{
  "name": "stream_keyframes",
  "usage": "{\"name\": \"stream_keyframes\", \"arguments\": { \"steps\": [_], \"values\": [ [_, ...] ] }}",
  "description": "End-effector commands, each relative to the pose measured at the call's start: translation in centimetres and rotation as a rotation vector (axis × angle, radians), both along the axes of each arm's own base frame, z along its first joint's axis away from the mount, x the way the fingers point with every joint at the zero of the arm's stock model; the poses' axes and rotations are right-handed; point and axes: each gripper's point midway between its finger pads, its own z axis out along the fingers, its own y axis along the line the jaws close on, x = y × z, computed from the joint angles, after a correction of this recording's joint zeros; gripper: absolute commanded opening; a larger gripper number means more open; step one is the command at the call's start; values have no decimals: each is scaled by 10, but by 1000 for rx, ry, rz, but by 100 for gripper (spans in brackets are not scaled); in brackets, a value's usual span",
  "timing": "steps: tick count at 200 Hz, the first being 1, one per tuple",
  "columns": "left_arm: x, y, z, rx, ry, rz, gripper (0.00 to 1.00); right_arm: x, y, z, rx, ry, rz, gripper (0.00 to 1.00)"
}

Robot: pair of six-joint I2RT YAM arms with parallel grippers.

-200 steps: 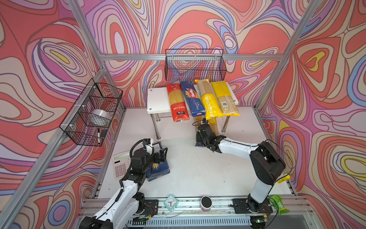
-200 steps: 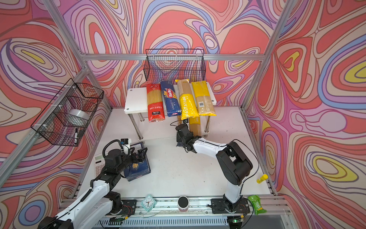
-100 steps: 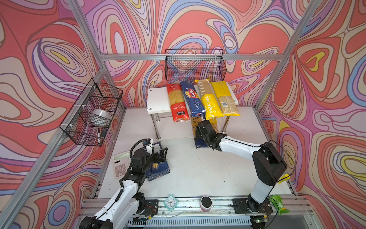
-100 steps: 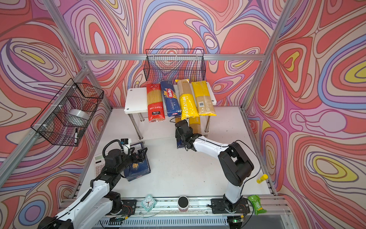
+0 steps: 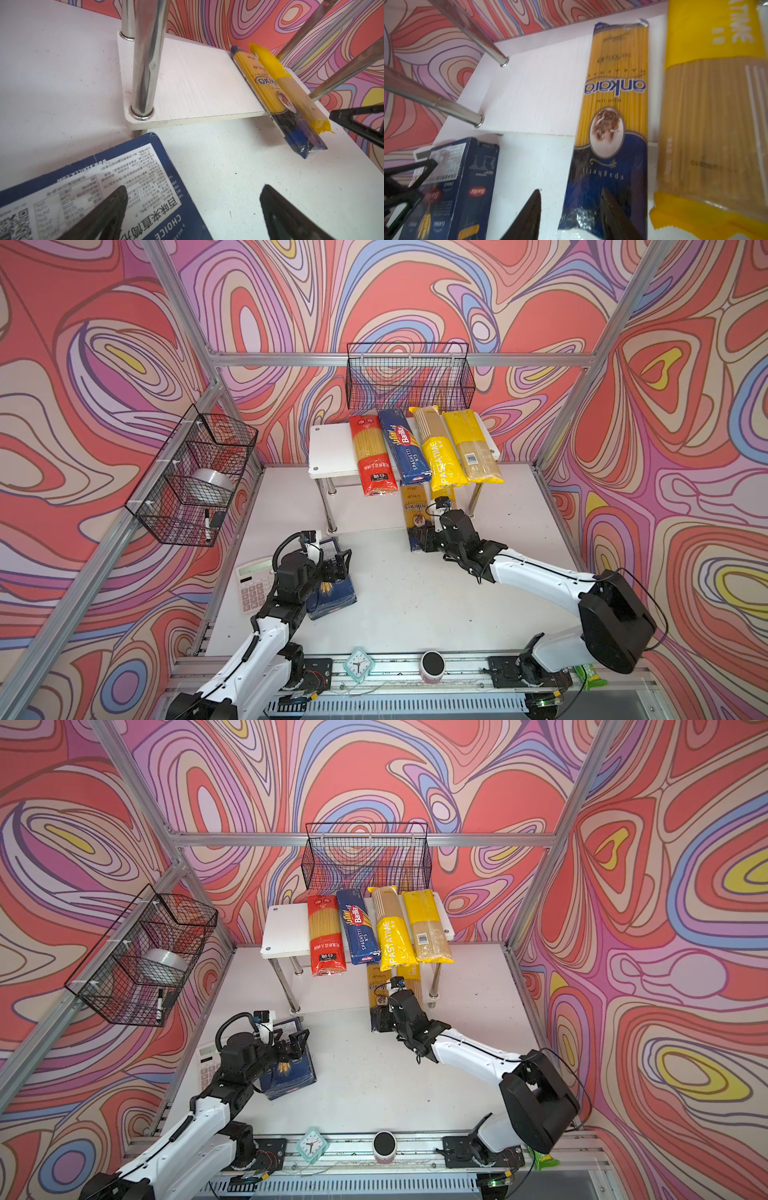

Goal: Arrange pasta packages on shelves
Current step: Place the pasta bag on the shelf, then move the pasta bag to the shelf.

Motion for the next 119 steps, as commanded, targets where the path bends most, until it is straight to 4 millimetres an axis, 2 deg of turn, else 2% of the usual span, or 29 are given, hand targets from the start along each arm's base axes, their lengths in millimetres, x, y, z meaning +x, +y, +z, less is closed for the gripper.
{"name": "stream_keyframes", "arguments": {
  "steps": [1,55,119],
  "values": [
    [-1,1,-6,-4,16,6,100,-24,6,-9,28,33,101,46],
    [-1,1,-7,-5,19,7,100,-45,14,-41,60,111,165,46],
    [0,0,-9,-5,24,4,100,-35,28,-54,66,106,186,48]
  ]
}}
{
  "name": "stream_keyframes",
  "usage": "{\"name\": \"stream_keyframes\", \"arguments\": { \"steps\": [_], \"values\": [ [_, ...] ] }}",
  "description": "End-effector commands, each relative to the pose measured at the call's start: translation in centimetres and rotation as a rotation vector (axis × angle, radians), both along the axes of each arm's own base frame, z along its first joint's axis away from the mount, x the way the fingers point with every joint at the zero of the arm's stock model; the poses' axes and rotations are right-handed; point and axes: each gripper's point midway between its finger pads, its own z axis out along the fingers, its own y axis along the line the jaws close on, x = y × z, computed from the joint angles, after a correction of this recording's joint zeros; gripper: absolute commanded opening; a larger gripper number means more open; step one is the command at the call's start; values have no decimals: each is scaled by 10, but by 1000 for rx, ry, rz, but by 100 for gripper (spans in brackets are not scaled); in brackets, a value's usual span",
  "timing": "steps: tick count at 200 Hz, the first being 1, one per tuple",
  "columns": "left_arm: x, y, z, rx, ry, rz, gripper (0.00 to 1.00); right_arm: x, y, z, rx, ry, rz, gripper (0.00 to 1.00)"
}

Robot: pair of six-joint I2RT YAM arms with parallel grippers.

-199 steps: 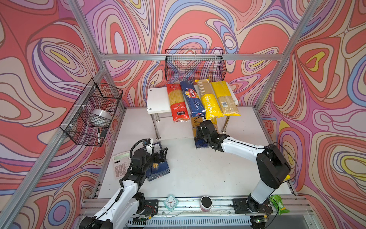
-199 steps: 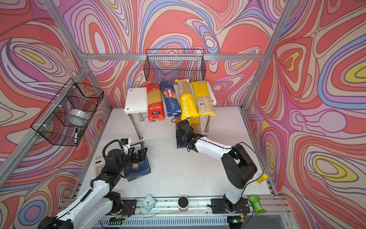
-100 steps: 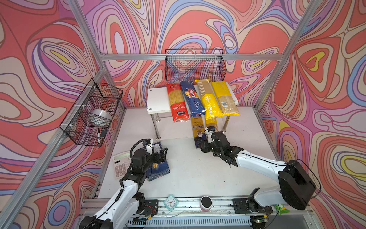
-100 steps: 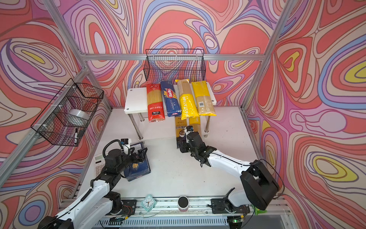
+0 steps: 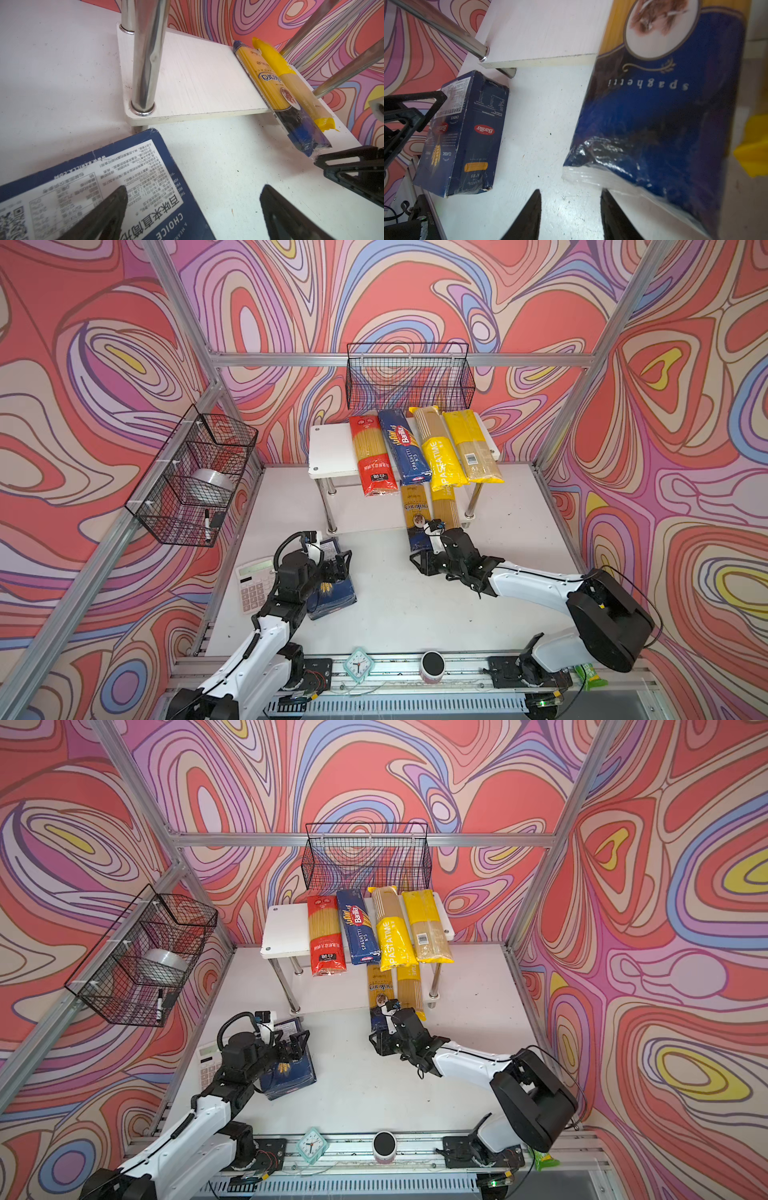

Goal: Arrange pasta packages on shelves
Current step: Move the pasta bag to the shelf.

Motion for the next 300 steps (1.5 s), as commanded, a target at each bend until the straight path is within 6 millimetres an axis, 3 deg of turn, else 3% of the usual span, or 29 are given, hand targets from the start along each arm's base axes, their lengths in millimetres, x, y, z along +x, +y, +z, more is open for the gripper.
{"name": "stream_keyframes", "arguments": {
  "steps": [1,44,96,150,179,206,262,300],
  "values": [
    [-1,0,-3,-8,3,3,100,7,11,3,29,-27,18,48],
    [-1,0,-2,-7,1,5,100,21,23,2,39,-54,21,48],
    [-1,0,-2,-9,2,1,100,37,23,5,18,-88,-17,49],
    [-1,0,-2,-8,3,3,100,38,29,-2,17,-71,2,49],
    [-1,1,-2,-7,4,11,100,41,26,9,1,-95,-6,50],
    [0,2,-1,-4,10,19,100,29,37,20,6,-88,79,52],
    [-7,11,15,-3,83,71,100,6,41,34,6,-103,173,53],
    [-23,47,17,23,198,289,100,0,49,39,36,-116,207,54]
  ]
}}
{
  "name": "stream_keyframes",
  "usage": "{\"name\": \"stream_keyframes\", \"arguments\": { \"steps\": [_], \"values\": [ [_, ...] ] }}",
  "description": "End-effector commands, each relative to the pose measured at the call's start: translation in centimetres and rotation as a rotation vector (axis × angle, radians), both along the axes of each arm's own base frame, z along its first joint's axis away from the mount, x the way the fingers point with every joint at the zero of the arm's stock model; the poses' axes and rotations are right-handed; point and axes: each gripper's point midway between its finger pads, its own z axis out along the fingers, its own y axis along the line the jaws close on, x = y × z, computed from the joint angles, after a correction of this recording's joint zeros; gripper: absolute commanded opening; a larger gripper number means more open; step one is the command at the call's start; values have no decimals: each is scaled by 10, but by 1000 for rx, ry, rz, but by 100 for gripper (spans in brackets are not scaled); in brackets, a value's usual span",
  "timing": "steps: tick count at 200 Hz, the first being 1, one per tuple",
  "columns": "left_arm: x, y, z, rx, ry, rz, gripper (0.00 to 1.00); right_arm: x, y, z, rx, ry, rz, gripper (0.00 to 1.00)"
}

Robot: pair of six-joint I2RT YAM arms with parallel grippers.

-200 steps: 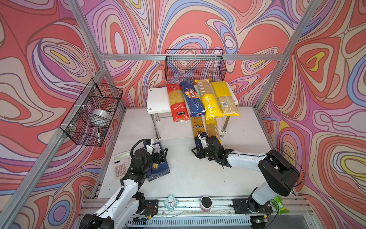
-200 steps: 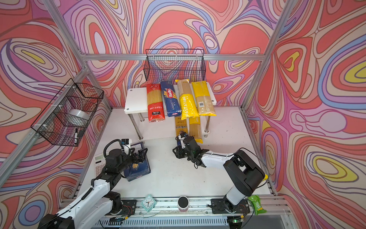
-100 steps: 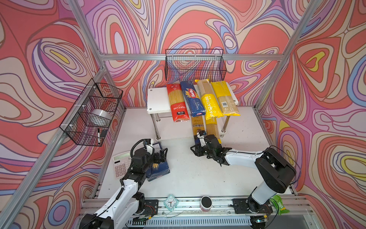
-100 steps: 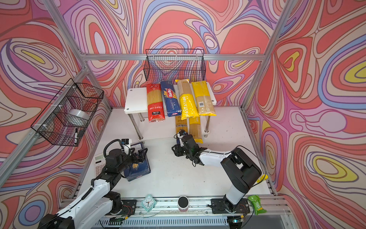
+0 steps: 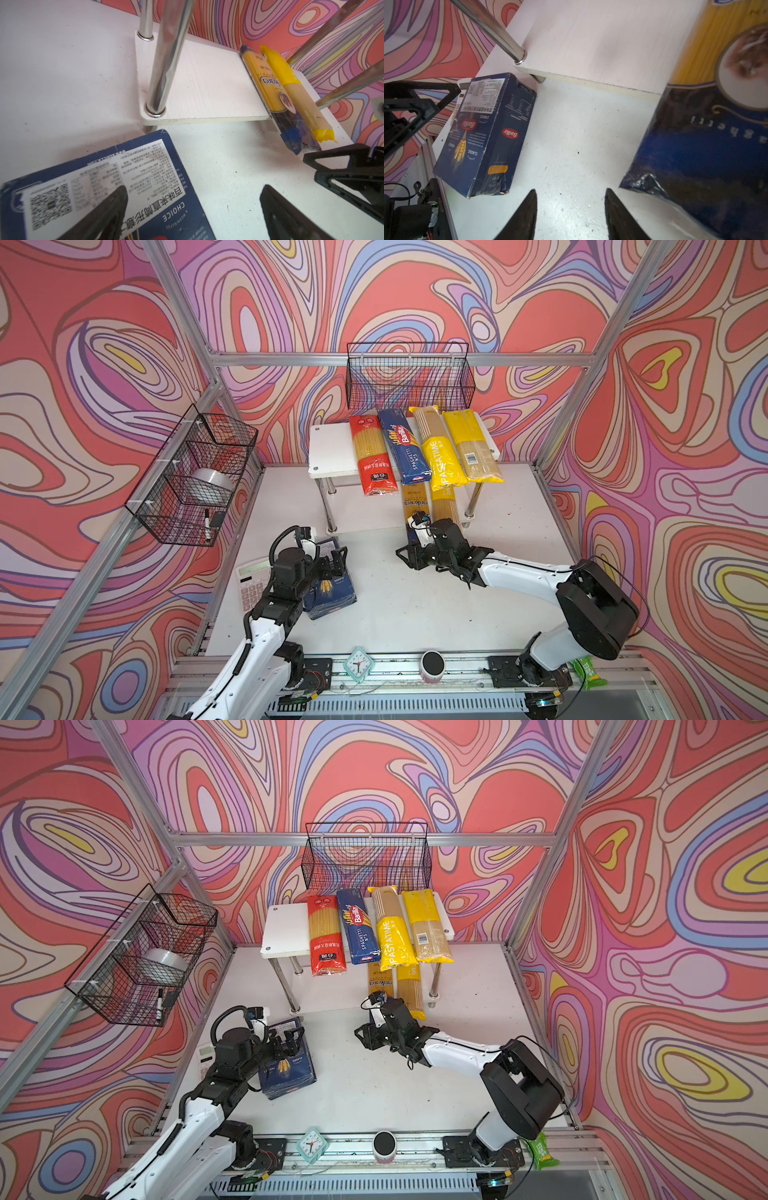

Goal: Arrange pasta packages on shelves
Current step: Move the pasta bag to the shelf.

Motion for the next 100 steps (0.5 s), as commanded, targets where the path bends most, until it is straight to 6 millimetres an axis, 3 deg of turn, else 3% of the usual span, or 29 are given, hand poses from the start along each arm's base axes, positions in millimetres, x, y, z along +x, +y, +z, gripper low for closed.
{"name": "stream_keyframes", "arguments": {
  "steps": [1,25,30,50,100],
  "values": [
    [-17,28,-13,27,151,169,100,-6,9,9,25,-22,48,54],
    [-30,33,-15,52,235,184,100,-11,19,13,53,-33,77,55],
    [-27,33,0,47,215,189,100,-13,21,13,58,-33,84,55],
    [-33,40,2,72,256,220,100,-18,29,12,69,-29,110,55],
    [-52,40,-30,32,399,251,100,-35,53,12,102,-27,176,56]
  ]
}}
